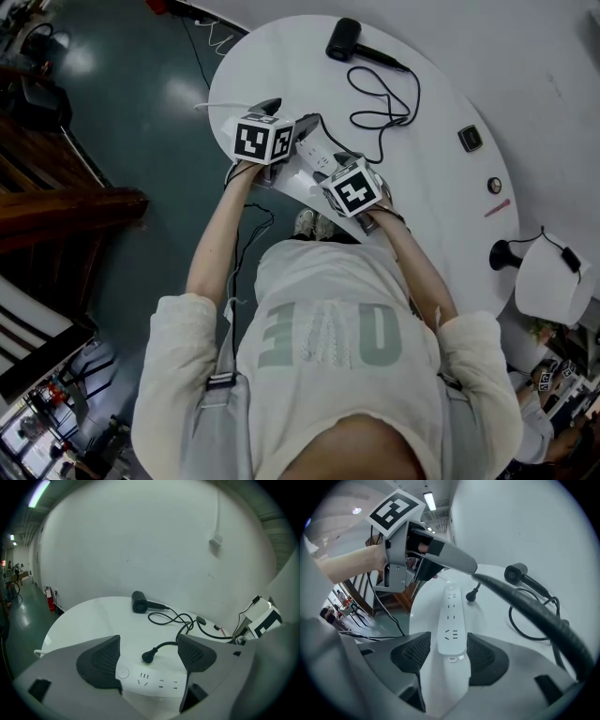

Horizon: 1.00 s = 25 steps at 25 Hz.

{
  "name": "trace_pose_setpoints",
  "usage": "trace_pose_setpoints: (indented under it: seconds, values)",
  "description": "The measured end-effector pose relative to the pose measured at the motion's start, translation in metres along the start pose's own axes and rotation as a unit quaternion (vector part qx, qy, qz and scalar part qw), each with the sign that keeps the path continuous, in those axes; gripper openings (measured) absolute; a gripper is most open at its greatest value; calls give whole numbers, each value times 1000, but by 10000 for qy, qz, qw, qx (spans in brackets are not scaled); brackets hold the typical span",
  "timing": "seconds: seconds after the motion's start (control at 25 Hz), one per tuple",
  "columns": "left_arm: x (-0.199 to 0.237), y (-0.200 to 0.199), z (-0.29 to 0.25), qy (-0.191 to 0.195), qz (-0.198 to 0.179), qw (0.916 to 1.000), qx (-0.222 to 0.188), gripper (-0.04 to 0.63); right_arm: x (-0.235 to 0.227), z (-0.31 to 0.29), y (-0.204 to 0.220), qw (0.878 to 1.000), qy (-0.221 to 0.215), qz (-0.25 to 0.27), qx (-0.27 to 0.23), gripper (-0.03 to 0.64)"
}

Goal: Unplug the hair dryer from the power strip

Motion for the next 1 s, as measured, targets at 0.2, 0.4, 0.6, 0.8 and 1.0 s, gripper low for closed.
trace_pose_setpoints:
  seconds: [0.2,0.4,0.6,0.8,1.0]
  values:
    - [-5,-22,11,13,44,9994,-346,380,17,24,-16,9967,-555,-254,-538,253]
    - [-15,-46,29,73,157,9964,-825,379,24,66,-43,9826,-852,-493,-1578,252]
    - [-31,-59,50,172,403,9898,-1353,379,4,110,-61,9610,-470,-729,-2625,244]
    - [-54,-68,74,211,332,9835,-1765,379,-18,141,-75,9540,188,-453,-2958,238]
    - [-74,-89,108,143,19,9726,-2321,379,-25,190,-99,9298,575,-399,-3614,238]
Point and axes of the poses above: the fingertips, and each gripper's own axes: z backward along the fingers, x to its left, y out of its underside, the point moved 3 cm from there along z, backward along the fingers, and after that the axes turned 4 degrees about x, right-handed, at the moved point
